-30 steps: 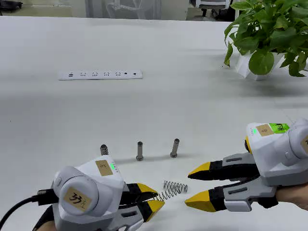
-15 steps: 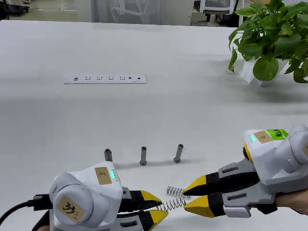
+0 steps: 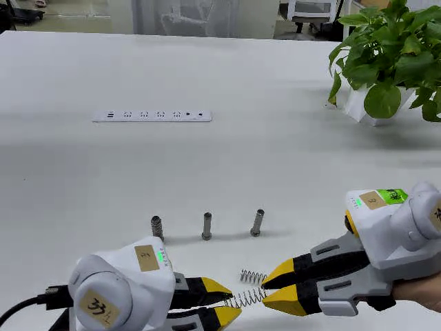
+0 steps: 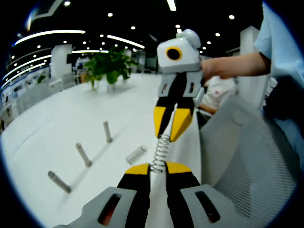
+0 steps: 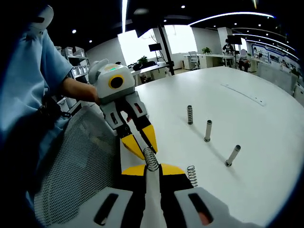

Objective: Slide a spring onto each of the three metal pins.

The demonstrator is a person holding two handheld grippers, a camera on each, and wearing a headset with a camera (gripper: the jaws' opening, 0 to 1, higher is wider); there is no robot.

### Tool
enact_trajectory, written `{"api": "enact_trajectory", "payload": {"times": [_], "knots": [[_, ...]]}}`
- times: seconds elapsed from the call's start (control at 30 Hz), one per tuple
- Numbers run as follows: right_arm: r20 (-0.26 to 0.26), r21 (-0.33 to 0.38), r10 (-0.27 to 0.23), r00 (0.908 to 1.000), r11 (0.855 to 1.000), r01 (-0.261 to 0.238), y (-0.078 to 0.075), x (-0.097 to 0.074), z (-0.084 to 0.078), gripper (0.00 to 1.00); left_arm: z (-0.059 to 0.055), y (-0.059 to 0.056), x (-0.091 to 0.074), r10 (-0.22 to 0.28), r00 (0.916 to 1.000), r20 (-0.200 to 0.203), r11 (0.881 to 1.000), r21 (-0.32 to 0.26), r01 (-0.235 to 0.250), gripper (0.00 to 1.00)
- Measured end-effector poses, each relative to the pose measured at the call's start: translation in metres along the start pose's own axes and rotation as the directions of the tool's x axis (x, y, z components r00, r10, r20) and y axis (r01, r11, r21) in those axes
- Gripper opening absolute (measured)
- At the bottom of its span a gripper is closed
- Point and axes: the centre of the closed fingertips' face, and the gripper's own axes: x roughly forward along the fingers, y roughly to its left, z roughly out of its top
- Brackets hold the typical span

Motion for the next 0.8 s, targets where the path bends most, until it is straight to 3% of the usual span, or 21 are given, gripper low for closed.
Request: {"api": "enact_trajectory", "payload": {"times": [0.43,0.8], "knots": [[-0.042,-0.114,-0.032,0.9986,0.993,0.027,0.006,-0.003,0.017,0.11,-0.001,-0.007,0.005,-0.016,0.9995,-0.028,0.999,0.028,0.017,0.10],[-0.082,-0.213,-0.053,0.9952,0.977,0.034,0.010,0.001,0.026,0.11,0.000,-0.006,0.007,-0.013,0.9994,-0.033,1.000,0.018,0.013,0.10]]}}
